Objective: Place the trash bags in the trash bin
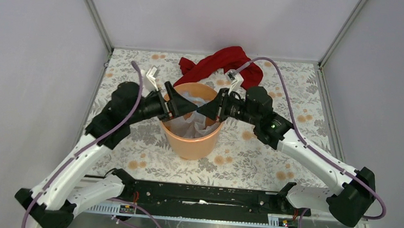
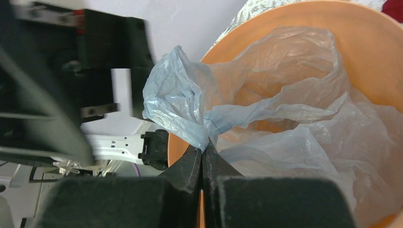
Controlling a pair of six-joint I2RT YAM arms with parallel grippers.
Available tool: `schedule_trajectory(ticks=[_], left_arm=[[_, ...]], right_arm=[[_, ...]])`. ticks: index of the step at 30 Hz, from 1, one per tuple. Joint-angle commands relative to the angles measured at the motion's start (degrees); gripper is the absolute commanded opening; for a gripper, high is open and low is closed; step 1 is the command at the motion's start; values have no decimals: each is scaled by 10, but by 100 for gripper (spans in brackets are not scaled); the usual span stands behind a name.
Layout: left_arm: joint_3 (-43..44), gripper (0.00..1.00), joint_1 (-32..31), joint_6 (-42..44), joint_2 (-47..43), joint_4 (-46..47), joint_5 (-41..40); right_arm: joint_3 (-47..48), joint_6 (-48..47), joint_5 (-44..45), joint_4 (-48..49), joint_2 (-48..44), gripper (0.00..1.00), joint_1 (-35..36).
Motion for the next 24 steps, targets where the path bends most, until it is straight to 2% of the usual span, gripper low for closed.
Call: schedule_trajectory(ticks=[1,6,11,13,19,24], left_arm=[[-10,85,-1,-176,32,82,-12],[-8,79,-3,-236,38,88,-79],[-17,65,-10,-255,44,92,-106],[-8,56,-18,-235,61,103,-93],[54,51,-47,-166,106,81,-113],[75,34,-47,-96,110,51,-117]], right_arm=[[27,-14,21,25,-13,0,20],[13,-39,47,10,-31,0,27],[4,-63,56,4,-44,0,31],[4,-71,57,5,-43,0,33],[11,-96,57,-4,-40,0,41],[19,-114,35,-28,-34,0,44]])
